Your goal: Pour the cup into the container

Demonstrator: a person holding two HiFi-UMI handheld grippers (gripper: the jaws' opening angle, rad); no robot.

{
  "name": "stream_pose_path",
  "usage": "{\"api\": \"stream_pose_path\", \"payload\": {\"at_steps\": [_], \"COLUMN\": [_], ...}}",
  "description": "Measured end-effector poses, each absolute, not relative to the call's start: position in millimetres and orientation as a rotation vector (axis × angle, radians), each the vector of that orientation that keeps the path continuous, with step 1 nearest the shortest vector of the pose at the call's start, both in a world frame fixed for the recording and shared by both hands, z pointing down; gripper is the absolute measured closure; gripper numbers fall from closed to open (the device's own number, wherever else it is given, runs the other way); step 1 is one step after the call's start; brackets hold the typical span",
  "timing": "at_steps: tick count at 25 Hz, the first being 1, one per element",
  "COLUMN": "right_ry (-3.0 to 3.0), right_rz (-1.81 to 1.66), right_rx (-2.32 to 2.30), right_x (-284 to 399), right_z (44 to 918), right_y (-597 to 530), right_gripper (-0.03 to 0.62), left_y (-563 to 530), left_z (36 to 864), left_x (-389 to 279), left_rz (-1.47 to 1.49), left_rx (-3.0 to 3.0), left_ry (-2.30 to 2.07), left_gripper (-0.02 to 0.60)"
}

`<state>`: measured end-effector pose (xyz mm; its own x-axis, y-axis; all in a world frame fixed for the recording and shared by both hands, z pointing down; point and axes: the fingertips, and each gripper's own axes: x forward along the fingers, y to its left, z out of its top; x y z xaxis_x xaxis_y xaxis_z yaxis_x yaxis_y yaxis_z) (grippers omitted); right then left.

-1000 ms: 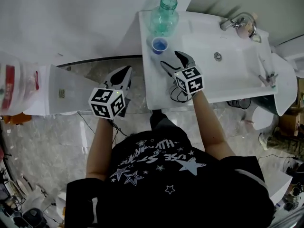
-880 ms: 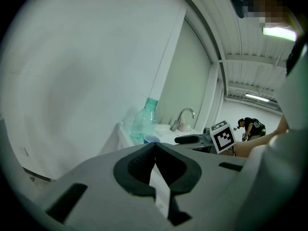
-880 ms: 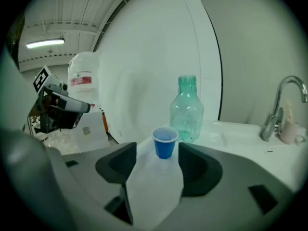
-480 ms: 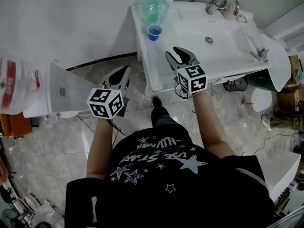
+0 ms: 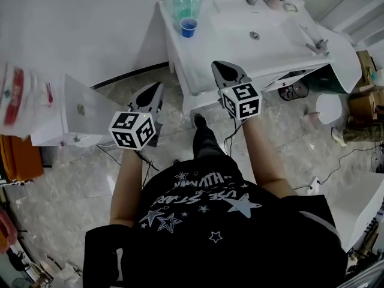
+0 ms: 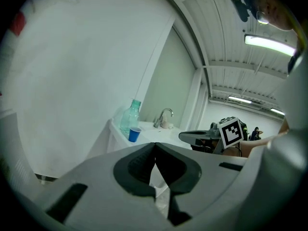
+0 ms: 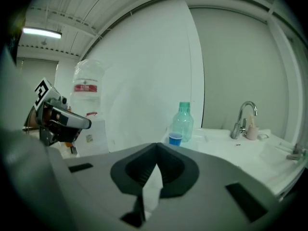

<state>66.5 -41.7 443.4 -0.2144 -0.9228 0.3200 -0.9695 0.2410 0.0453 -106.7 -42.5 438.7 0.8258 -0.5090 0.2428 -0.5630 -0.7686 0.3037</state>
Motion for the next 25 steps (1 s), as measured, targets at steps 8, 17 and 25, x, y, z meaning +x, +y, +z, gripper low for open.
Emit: {"api": "stream_pose_path", "payload": {"at_steps": [8, 17, 25], "right_ry": [-2.190, -2.160, -2.122], "right_rz": [0.233, 0.254, 0.277], "right_rx": [1.814, 1.890, 1.940], "right_x": [43.6, 14.9, 13.2], "right_z": [432.6, 430.1, 426.1], "right_y": [12.3, 62.0, 78.1], "right_gripper": [0.588, 0.588, 0.588], "left_y": [0.5, 40.3, 46.2], "left_z": [431.3, 436.8, 442.5], "left_x": [-126.8, -159.7, -162.3], "left_rz": [0.203, 0.206, 0.218], "left_rx": [2.680, 2.683, 2.673], "left_ry": [-0.739, -0.687, -0.638], "left_gripper": [0.572, 0.572, 0.571]}}
